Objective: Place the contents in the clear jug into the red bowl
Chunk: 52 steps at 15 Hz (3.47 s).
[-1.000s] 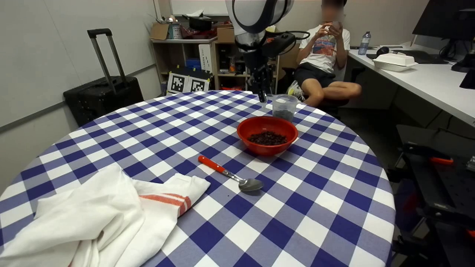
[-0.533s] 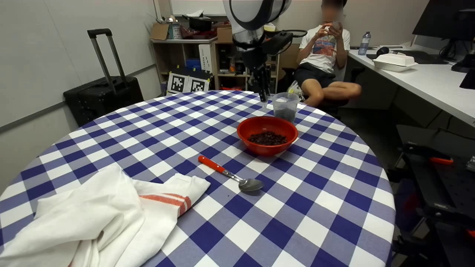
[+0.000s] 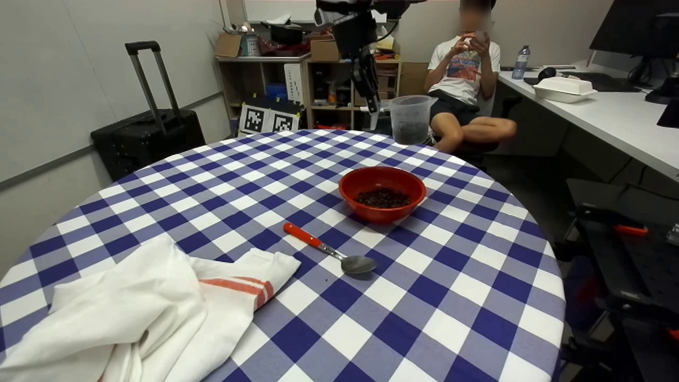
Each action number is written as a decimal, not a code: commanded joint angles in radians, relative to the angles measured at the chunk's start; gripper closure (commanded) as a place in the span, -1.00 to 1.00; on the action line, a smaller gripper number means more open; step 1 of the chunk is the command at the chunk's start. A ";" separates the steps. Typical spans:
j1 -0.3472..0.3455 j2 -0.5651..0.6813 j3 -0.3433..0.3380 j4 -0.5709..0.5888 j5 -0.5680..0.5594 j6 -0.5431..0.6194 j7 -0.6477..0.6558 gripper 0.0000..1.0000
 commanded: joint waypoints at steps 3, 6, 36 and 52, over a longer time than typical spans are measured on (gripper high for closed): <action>-0.039 -0.199 0.082 -0.117 0.149 -0.145 -0.242 0.87; -0.043 -0.259 0.097 -0.143 0.222 -0.251 -0.369 0.87; -0.007 0.069 0.145 0.233 0.420 -0.664 -0.887 0.87; -0.111 0.347 0.192 0.623 0.513 -1.006 -1.038 0.87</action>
